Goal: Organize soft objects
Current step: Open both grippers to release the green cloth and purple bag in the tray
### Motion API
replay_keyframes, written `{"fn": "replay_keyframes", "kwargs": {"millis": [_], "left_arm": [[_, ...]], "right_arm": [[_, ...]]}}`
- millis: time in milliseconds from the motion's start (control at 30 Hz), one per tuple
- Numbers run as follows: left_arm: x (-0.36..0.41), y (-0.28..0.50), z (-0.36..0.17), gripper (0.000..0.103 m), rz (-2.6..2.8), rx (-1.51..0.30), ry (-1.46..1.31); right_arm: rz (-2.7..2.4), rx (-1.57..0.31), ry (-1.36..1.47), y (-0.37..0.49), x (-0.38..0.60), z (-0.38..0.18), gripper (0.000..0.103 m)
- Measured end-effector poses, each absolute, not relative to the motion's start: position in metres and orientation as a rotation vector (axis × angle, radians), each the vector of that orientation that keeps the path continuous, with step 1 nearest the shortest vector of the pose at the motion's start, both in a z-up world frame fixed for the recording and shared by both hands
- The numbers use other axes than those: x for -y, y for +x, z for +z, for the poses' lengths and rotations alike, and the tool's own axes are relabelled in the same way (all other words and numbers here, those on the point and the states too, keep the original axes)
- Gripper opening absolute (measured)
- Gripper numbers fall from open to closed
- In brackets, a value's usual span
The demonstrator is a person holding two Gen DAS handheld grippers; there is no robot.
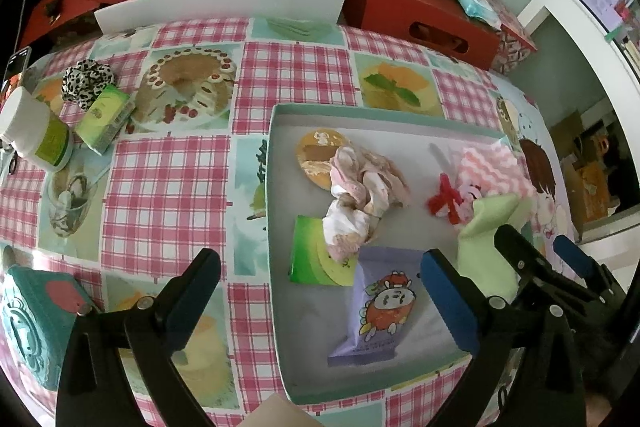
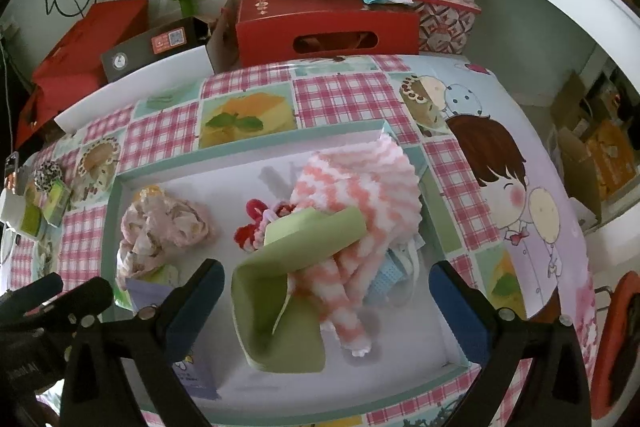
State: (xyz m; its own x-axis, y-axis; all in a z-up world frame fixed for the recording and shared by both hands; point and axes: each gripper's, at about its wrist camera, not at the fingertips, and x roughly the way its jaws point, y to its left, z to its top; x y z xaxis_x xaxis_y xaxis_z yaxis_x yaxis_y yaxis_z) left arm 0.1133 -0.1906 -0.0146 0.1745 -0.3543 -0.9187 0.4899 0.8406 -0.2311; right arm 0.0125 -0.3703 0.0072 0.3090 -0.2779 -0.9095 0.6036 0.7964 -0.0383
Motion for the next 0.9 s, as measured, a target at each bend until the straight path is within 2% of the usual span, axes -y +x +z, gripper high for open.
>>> {"fn": "replay_keyframes", "kwargs": {"millis": [900], "left_arm": [[0.126, 0.165, -0.019, 0.1, -0.413, -1.218, 0.01]], "right_arm": [[-0.425, -1.129, 0.251, 0.062, 0.307, 0.002, 0.103]]}}
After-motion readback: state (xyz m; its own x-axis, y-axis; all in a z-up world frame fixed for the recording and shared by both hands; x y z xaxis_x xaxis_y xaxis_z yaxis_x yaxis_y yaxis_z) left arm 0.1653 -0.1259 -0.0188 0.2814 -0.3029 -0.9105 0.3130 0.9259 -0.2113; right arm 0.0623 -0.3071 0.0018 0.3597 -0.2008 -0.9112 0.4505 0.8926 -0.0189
